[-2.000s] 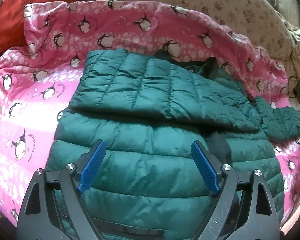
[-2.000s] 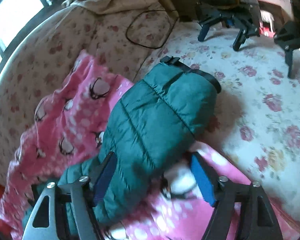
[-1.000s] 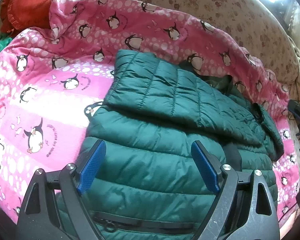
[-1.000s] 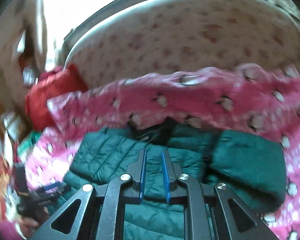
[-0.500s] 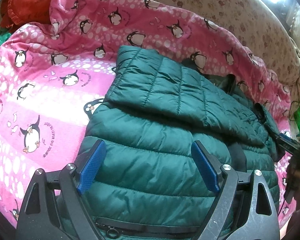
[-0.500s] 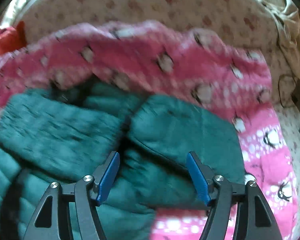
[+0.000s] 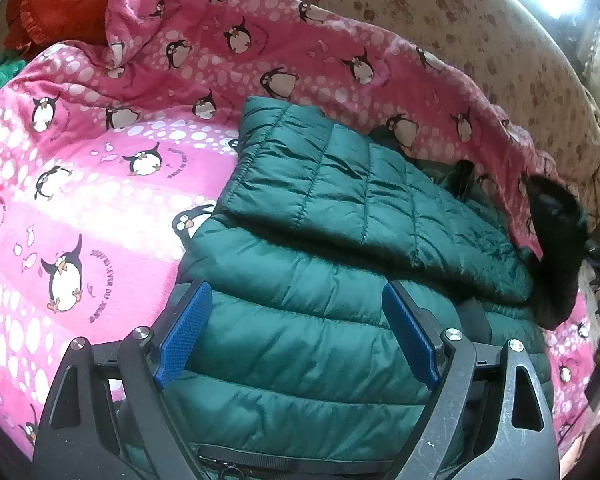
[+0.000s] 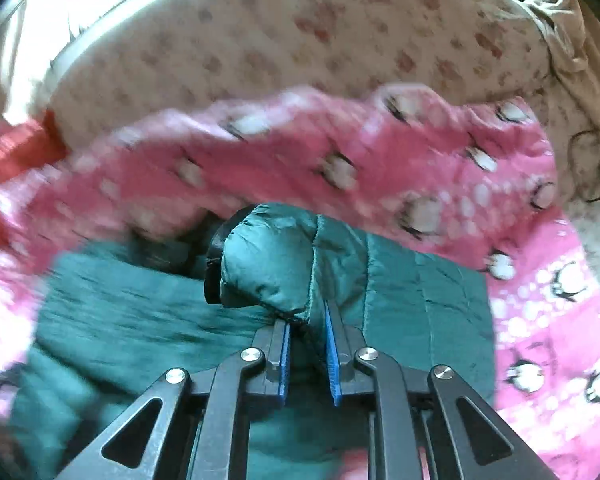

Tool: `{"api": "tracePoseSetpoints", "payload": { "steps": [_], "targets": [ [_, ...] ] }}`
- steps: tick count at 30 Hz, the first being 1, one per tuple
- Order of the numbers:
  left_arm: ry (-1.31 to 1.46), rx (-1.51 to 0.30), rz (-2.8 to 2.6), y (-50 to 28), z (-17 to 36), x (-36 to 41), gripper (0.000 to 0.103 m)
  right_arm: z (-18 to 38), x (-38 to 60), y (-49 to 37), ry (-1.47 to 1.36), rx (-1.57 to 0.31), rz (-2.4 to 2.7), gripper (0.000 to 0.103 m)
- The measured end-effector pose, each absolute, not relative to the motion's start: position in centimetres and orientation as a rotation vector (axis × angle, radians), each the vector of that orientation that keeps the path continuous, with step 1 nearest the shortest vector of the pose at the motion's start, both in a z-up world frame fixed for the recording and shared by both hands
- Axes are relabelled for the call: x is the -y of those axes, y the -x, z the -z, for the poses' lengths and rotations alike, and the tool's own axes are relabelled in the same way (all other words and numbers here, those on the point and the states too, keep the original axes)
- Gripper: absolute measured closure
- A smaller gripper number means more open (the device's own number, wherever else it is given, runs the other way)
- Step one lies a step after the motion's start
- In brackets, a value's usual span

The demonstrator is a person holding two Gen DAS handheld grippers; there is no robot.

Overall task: Fold large clothes
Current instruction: 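Fold the held sleeve across the jacket body and open the right gripper, then grasp the folded sleeve edge with the left gripper and lift it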

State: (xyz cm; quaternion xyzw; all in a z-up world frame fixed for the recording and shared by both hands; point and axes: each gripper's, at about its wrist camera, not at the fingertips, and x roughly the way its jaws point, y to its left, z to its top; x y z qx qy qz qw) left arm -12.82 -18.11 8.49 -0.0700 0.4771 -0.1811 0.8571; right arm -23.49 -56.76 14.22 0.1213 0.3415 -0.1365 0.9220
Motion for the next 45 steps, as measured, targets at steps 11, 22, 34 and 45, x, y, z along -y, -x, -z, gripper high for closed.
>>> {"api": "tracePoseSetpoints", "payload": {
  "steps": [11, 22, 34, 45],
  "targets": [
    [0.170, -1.006, 0.372, 13.0, -8.8, 16.6, 0.016, -11.7, 40.3, 16.2, -0.235, -0.776, -0.067, 0.089],
    [0.235, -0.963, 0.479, 12.0, -11.4, 17.9, 0.016, -9.6, 39.2, 16.5, -0.198, -0.895, -0.113, 0.050],
    [0.303, -1.108, 0.507, 8.0, -8.4, 25.7, 0.019, -13.0, 48.4, 24.6, -0.266, -0.811, 0.097, 0.050],
    [0.278, -0.989, 0.603, 6.5, -15.0, 24.8, 0.084, -15.2, 55.3, 27.5, -0.481, -0.681, 0.222, 0.050]
  ]
}}
